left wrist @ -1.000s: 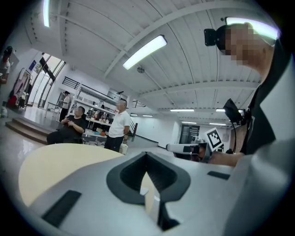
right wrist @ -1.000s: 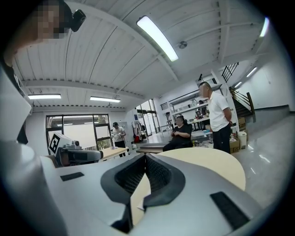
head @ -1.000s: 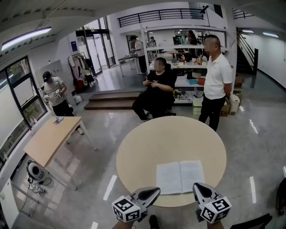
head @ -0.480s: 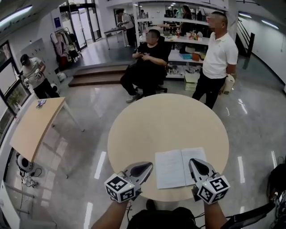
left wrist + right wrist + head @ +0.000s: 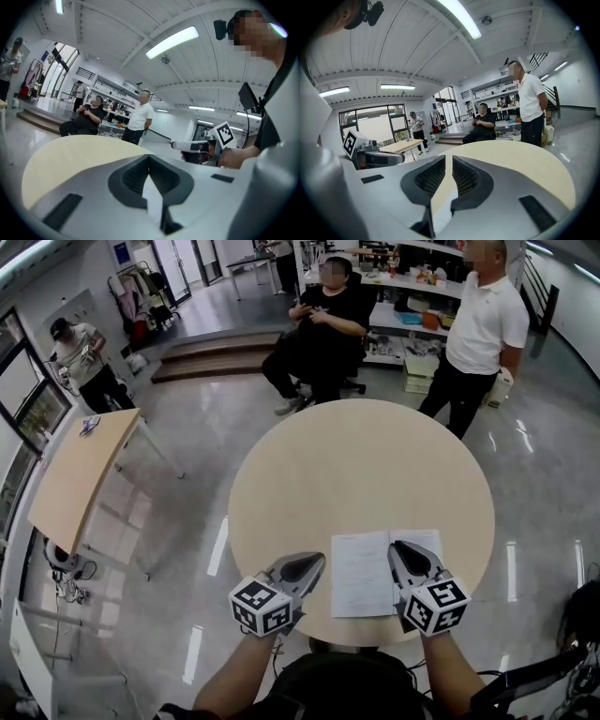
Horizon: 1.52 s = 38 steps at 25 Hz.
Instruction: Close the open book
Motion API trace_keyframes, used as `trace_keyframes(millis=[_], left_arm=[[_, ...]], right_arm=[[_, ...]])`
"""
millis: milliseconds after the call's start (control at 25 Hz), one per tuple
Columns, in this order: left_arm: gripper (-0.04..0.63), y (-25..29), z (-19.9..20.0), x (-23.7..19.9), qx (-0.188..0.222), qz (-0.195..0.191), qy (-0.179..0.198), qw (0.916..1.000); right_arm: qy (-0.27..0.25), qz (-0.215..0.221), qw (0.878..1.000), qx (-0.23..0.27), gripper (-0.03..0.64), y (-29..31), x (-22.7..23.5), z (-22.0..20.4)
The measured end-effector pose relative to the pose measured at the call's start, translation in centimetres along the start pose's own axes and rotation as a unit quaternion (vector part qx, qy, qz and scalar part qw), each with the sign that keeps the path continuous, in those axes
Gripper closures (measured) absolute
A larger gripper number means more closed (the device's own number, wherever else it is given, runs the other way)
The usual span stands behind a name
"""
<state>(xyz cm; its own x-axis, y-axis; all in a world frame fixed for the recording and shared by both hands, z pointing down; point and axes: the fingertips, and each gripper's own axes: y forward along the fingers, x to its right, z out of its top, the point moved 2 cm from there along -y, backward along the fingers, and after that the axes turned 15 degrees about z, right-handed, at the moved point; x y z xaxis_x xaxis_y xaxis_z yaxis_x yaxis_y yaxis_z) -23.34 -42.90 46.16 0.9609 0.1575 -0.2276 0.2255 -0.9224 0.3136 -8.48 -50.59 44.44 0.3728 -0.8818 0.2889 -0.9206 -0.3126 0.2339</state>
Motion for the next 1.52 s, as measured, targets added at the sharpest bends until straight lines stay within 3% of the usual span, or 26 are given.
trace_keyframes(millis=[200, 440, 760, 1160, 1520], left_arm=[[0.601, 1.4, -3.9, -1.0, -0.050, 0.030, 0.002, 0.9983], [0.603, 4.1, -11.6, -3.9, -0.133, 0.070, -0.064, 0.9865], [0.603, 5.1, -18.6, -5.8, -0.216, 0.096, -0.079, 0.9685], [0.601, 4.7, -20.8, -5.9, -0.236, 0.074, -0.078, 0.9657], [0.602, 4.4, -20.6, -5.4, -0.234, 0.052, -0.079, 0.9677]], right_arm=[[0.021, 0.012, 0.997, -0.074, 0.531, 3.6, 0.4, -4.9], [0.067, 0.015, 0.978, -0.198, 0.390, 8.4, 1.9, -14.5], [0.068, -0.010, 0.950, -0.304, 0.351, 11.9, 1.0, -22.5], [0.027, -0.054, 0.930, -0.363, 0.351, 14.3, 1.1, -26.5], [-0.003, -0.081, 0.917, -0.391, 0.353, 14.4, 1.1, -26.8]])
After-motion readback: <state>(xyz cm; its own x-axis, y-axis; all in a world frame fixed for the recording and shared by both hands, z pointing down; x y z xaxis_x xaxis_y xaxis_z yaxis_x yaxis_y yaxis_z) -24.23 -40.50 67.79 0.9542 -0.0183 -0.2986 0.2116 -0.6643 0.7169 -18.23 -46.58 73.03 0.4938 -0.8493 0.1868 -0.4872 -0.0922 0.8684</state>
